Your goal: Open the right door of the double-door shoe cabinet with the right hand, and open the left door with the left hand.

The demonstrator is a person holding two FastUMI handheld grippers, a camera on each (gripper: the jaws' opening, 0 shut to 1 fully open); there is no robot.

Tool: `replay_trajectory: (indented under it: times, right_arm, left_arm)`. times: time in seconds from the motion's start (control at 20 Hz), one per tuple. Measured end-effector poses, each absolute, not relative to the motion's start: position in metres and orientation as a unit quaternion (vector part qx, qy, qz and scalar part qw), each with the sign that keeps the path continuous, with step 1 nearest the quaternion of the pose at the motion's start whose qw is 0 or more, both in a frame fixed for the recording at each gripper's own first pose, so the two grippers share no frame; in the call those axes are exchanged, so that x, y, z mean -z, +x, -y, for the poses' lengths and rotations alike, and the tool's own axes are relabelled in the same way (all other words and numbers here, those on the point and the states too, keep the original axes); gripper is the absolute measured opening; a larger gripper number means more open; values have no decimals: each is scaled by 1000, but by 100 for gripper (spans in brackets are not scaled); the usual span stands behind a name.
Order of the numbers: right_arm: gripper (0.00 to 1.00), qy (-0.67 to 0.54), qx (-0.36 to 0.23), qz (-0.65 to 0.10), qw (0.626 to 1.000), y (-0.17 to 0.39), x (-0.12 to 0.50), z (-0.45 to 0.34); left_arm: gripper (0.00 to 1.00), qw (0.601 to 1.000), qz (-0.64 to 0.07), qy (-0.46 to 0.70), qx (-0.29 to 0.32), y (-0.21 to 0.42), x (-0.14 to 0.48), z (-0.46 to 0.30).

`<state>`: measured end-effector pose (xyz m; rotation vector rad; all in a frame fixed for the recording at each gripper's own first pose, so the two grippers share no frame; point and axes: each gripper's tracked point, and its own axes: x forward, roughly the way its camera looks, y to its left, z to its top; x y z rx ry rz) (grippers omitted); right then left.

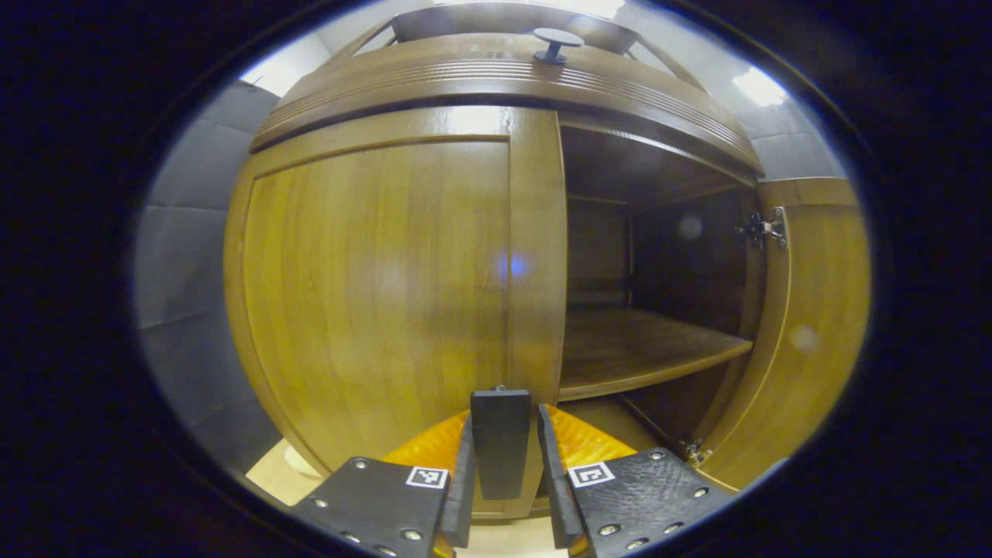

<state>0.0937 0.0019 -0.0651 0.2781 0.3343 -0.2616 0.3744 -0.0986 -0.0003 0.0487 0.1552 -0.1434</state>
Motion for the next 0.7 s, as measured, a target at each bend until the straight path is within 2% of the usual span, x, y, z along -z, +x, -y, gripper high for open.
replay_trajectory:
  times: [0.2,0.3,0.5,0.55,0.6,0.65,0.7]
  right_arm:
    - [96,116,130,-165,971,89,64,-7]
    - [92,111,126,-166,972,87,66,-14]
    - [96,111,115,-180,971,83,76,-28]
    - [96,112,112,-183,970,82,77,-32]
    - [92,114,110,-185,970,80,78,-36]
    - [95,115,109,-186,970,79,79,-41]
    - [92,115,107,-186,970,78,79,-45]
  left_arm:
    - [31,994,-77,20,72,371,-3,96]
    - [31,994,-77,11,76,369,-1,95]
    - [31,995,-71,17,67,367,-1,94]
    - [29,995,-70,17,64,366,-1,94]
    - [28,996,-68,15,64,364,-1,94]
    - [26,995,-72,12,66,364,0,93]
    - [25,995,-69,7,69,361,0,93]
